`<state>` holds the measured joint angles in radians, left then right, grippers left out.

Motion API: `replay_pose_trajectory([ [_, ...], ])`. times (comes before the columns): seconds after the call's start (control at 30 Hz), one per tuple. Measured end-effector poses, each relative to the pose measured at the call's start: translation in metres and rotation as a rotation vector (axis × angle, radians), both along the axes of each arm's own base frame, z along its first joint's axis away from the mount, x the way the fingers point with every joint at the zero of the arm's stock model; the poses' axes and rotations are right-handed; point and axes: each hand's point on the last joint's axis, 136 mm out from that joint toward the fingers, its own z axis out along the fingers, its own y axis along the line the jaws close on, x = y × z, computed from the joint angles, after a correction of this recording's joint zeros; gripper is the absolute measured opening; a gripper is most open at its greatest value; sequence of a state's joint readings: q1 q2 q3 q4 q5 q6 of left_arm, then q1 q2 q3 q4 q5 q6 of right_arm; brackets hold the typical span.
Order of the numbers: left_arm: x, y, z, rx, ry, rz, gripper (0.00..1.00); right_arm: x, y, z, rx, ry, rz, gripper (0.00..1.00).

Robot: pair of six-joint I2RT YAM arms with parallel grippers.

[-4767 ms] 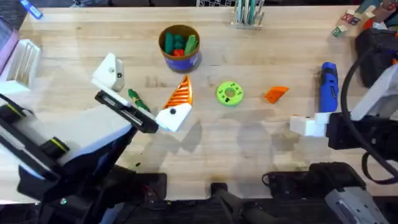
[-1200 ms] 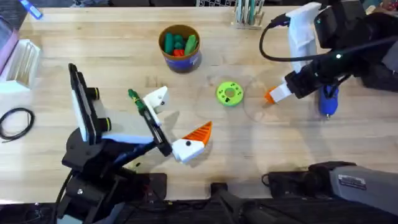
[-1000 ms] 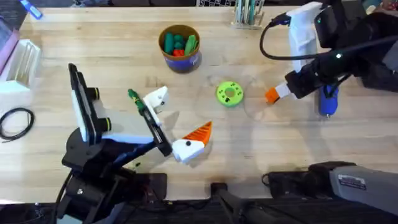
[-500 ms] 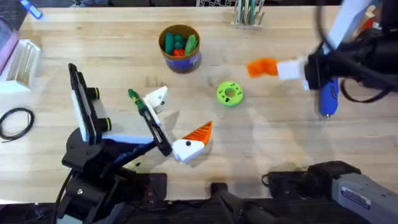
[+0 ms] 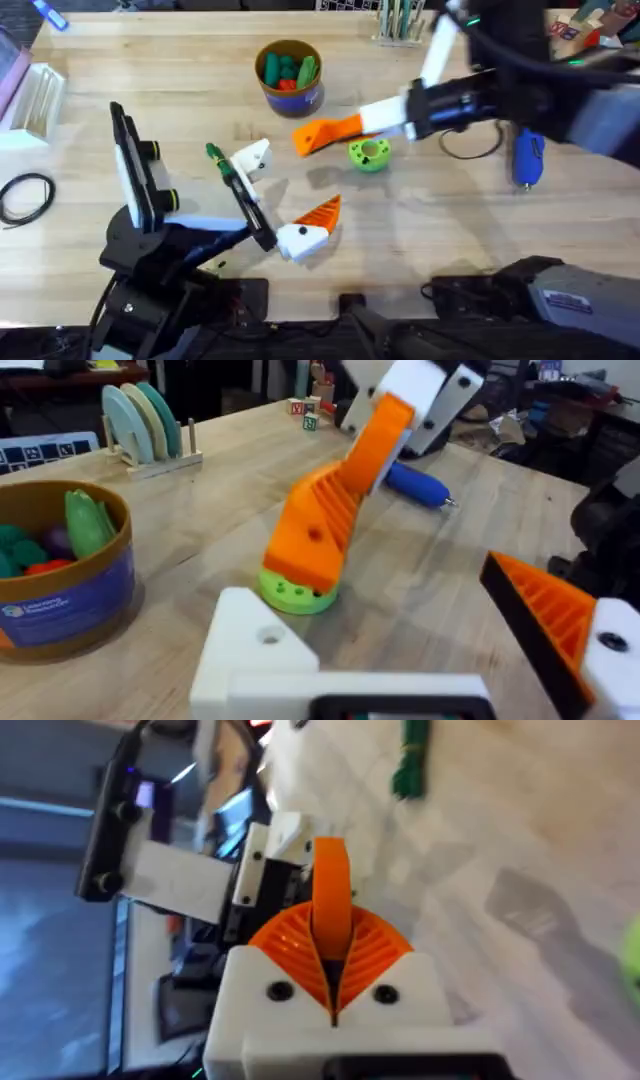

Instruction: Pick up the gripper from the table and insert it into the empty holder that is missing its gripper. Then pick up a screw, insert it into the mounting hole, and use the screwdriver to tighten it. Finally, clean up the table by picking up the vegetable and placing it into the bucket.

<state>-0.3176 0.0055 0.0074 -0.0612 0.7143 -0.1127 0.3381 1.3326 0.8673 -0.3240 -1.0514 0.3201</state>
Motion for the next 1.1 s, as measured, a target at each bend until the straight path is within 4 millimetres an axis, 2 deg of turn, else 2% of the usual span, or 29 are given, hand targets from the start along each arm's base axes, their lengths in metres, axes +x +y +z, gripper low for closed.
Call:
replay_pose_trajectory([
  [0.2, 0.000, 0.000, 0.000, 0.000, 0.000, 0.000, 0.985, -0.010, 0.026, -0.016, 0.083, 0.200, 0.110, 0.010],
  [0.6, 0.000, 0.000, 0.000, 0.000, 0.000, 0.000, 0.986, -0.010, 0.034, -0.022, 0.157, 0.420, 0.165, 0.009],
  [1.1, 0.010, 0.007, 0.000, 0.005, -0.005, 0.066, 0.987, 0.001, 0.059, -0.018, 0.160, 0.423, 0.150, 0.009],
])
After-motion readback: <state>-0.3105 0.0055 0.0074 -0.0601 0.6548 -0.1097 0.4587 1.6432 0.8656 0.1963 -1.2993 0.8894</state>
